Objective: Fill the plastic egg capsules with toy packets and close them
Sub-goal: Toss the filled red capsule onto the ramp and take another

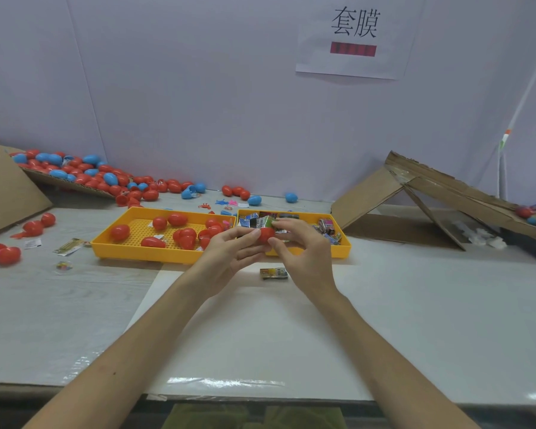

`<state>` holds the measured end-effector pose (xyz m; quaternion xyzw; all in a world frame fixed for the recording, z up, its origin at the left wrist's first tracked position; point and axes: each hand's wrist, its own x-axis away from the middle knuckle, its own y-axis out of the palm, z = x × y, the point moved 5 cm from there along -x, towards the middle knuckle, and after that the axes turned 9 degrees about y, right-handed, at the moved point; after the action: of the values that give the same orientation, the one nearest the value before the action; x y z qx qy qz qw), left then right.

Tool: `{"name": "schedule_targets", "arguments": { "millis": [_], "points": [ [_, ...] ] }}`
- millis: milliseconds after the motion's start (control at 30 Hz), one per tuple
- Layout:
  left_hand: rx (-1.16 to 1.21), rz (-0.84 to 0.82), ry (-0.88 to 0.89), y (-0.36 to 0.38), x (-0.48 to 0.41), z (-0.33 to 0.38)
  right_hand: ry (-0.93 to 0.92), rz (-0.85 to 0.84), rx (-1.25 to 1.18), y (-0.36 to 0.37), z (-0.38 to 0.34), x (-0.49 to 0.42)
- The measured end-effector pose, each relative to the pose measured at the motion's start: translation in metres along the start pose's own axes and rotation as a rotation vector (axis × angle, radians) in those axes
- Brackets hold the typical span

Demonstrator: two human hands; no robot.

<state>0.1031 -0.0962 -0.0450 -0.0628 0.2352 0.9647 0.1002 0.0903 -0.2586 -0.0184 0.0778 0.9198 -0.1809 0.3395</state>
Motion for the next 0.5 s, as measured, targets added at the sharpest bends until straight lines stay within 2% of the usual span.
{"name": "schedule_targets", "arguments": {
  "millis": [133, 267, 500],
  "points": [
    [0.02, -0.017, -0.014, 0.002, 0.0009, -0.0001, -0.06, 0.037, 0.053, -0.001, -0.0039, -0.0002],
    [0.007, -0.011, -0.022, 0.0033, 0.0017, -0.0006, -0.005, 0.001, -0.006, 0.0015, 0.0003, 0.0006],
    [-0.005, 0.0, -0.022, 0.0033, 0.0022, -0.0009, -0.019, 0.052, 0.0, -0.0009, 0.0006, 0.0005]
  ]
}}
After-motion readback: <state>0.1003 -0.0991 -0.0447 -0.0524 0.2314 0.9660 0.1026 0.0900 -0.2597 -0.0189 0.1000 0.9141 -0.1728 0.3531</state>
